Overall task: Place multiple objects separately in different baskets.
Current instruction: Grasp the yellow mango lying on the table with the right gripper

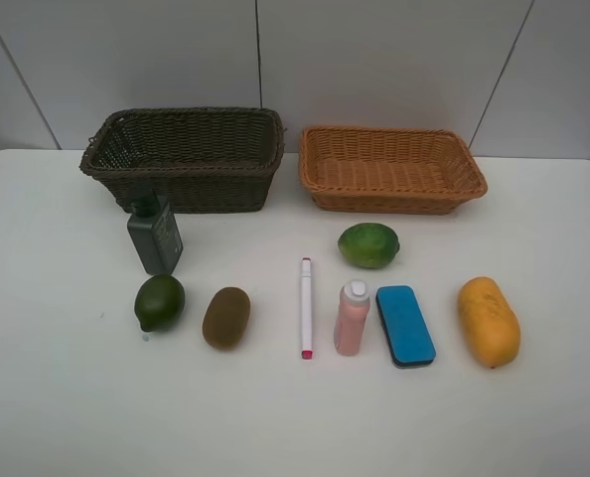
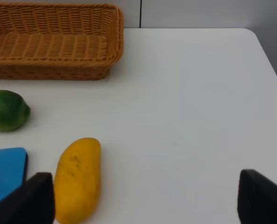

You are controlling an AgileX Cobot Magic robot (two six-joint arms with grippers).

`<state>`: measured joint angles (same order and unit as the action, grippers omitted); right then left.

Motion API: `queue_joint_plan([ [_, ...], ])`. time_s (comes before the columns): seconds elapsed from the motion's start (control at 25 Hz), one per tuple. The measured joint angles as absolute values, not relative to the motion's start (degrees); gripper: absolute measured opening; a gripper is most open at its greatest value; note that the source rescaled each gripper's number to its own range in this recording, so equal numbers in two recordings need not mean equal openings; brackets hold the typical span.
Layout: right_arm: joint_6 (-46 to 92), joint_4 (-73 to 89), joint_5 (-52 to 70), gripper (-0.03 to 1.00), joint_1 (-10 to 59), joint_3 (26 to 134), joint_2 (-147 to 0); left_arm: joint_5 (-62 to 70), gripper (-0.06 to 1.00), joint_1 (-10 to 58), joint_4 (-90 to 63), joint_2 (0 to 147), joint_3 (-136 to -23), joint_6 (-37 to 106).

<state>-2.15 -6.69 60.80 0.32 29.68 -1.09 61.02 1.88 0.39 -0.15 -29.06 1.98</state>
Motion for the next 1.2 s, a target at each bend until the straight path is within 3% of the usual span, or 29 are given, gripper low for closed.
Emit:
queue_joint_plan([
  [1.2,-2.1,-6.7,60.8,0.98,0.3,29.7,-1.1,61.0,1.0,1.9,0.4,-0.2,-29.1,2.0],
])
